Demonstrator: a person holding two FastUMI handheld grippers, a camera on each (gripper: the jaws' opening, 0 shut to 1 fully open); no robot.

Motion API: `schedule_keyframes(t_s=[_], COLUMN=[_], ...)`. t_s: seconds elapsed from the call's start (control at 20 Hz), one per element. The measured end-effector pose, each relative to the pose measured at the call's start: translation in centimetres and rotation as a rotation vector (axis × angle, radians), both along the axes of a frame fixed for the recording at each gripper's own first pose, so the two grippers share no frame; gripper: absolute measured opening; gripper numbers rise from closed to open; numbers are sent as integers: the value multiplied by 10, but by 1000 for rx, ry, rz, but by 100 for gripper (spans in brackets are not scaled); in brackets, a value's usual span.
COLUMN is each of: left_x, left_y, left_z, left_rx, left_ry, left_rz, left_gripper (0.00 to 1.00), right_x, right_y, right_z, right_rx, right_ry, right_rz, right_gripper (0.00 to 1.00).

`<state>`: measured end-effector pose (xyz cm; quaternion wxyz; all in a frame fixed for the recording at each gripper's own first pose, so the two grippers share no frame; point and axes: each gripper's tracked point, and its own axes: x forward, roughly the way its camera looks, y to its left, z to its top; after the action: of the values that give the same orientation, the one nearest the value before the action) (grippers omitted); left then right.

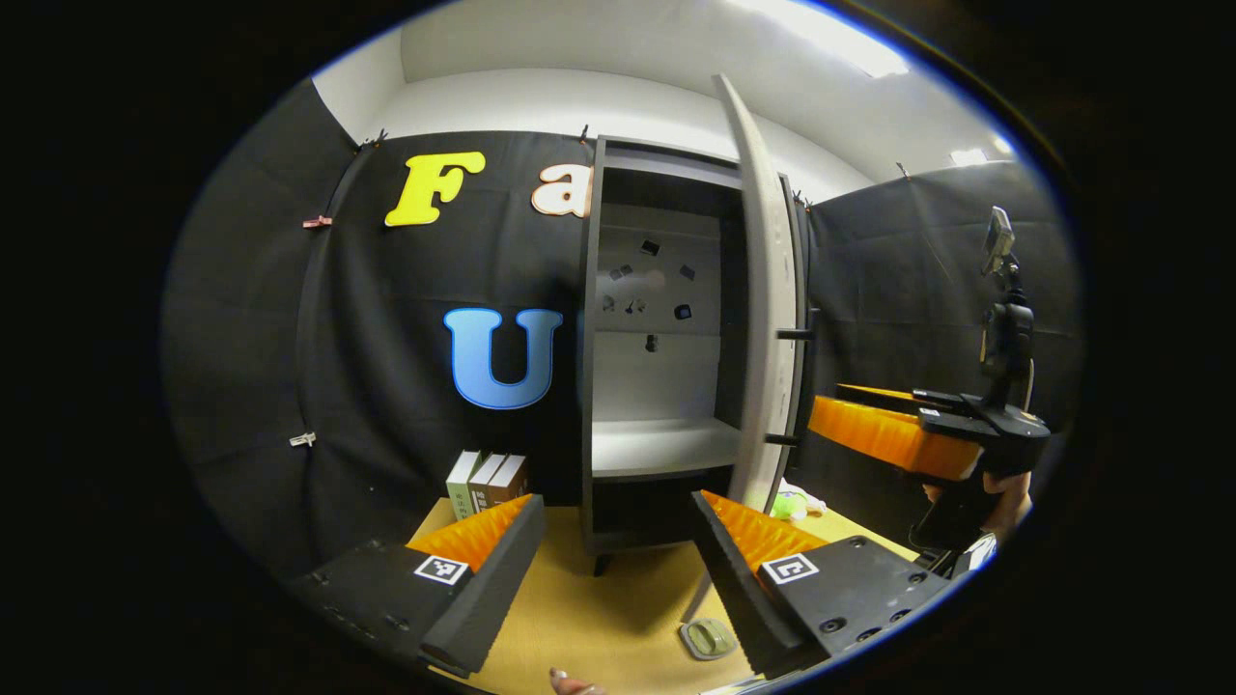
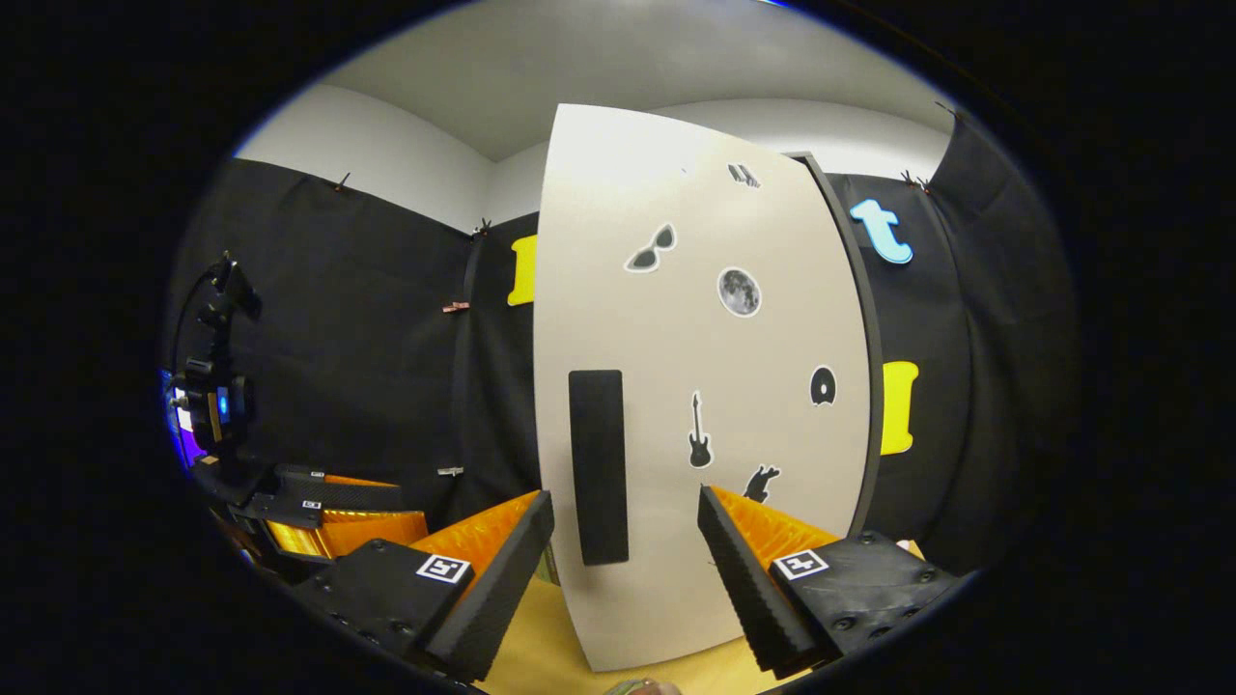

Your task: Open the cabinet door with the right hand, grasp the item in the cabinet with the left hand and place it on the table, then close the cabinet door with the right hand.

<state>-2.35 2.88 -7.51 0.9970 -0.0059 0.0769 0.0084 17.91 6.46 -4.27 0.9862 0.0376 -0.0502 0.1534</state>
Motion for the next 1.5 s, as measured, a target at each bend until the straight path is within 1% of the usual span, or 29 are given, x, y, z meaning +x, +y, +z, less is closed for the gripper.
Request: schedule_keyframes(t_s=[0.1,0.15,0.2,0.3,0.35,0.45,0.6,0.75,0.9,0.95,1.0,1.05,1.2,1.4,1.5], left_x=[5,10,14,21,23,29,34,36,36,35,35,34,33,31,31], left_y=[-12,-20,-29,-49,-57,-73,-95,-108,-108,-107,-106,-105,-100,-93,-89], left_z=[4,6,9,11,13,19,21,23,25,27,30,32,34,29,28], left_rx=[-2,-5,-7,-3,4,16,10,-21,-18,-8,2,13,39,31,14], left_ry=[-16,-28,-37,-51,-59,-76,-85,-91,-96,-99,-108,-118,-127,-118,-118], left_rz=[-13,-27,-43,-74,-88,-111,-145,-144,-120,-108,-92,-78,-43,-16,-7], left_gripper=[95,93,95,93,95,95,94,95,94,94,96,94,95,95,95], right_x=[-11,-16,-21,-31,-35,-43,-51,-58,-58,-58,-58,-58,-57,-56,-57], right_y=[-27,-42,-54,-74,-81,-94,-115,-117,-122,-121,-120,-119,-119,-118,-114], right_z=[0,0,-2,-5,-6,-6,-2,3,7,6,6,6,6,5,6], right_rx=[-52,-66,-72,-59,-47,-38,-61,-24,-22,-21,-19,-18,-24,-19,16], right_ry=[-24,-31,-30,-3,12,21,4,-9,-22,-20,-16,-16,-14,-6,3], right_rz=[-72,-117,-163,-247,-274,-321,-392,-406,-430,-426,-420,-415,-406,-403,-382], right_gripper=[97,98,97,97,98,98,97,98,98,97,97,97,97,98,97])
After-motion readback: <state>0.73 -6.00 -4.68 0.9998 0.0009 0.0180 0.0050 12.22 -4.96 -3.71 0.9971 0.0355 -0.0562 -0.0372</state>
